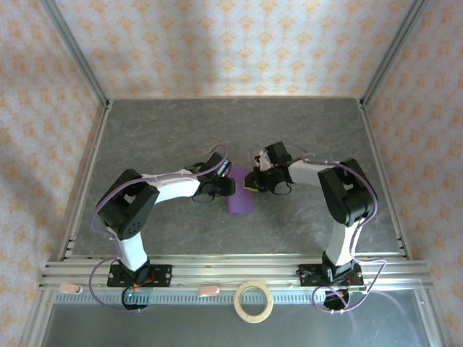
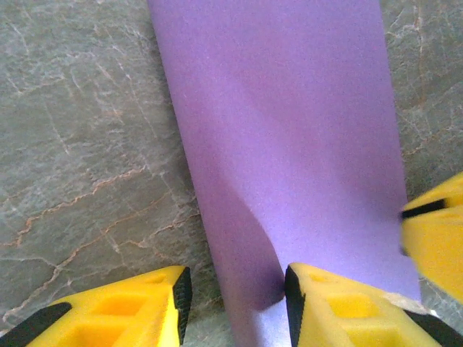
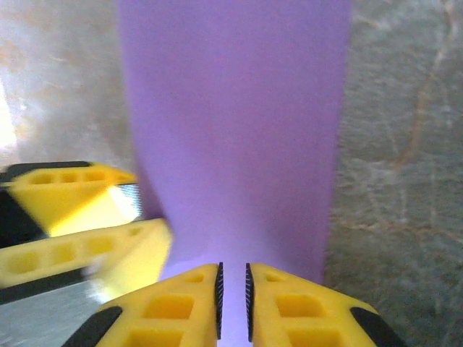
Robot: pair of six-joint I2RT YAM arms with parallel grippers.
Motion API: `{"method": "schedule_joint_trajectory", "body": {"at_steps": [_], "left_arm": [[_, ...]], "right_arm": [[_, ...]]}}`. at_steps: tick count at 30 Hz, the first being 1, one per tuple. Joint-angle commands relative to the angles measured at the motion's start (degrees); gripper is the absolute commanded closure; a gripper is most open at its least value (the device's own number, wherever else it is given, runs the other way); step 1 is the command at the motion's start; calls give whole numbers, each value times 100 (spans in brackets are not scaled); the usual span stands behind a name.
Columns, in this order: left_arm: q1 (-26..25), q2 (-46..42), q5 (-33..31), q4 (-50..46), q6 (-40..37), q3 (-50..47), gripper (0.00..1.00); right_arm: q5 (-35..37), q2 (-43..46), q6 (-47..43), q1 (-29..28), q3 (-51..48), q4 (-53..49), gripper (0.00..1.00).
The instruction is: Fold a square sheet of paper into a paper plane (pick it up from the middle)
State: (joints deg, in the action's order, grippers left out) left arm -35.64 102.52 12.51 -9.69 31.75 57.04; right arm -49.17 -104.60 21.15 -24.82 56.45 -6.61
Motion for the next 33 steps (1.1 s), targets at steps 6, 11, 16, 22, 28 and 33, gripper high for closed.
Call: {"method": "schedule_joint_trajectory", "body": {"at_steps": [6,11,16,22,28,33], "left_arm": [[-5,137,-249,-234,-208,168,58],[0,155,-232,-246,-342,205,57],[22,190,-166,-248,-506,237,55],[35,236,-196,-303,-680,304,53],[37,349,-248,-443,-941,383,52],[48,352,-236,-479,-1081,422,52]], "right_arm": [[636,1050,559,750,-617,289,81],[676,1211,615,901,-964,419,81],[663,1209,651,909,-1098,508,81],[603,1187,694,912,-1162,597,81],[586,1161,677,914,-1177,600,81],[535,1143,686,911,-1171,616,81]]}}
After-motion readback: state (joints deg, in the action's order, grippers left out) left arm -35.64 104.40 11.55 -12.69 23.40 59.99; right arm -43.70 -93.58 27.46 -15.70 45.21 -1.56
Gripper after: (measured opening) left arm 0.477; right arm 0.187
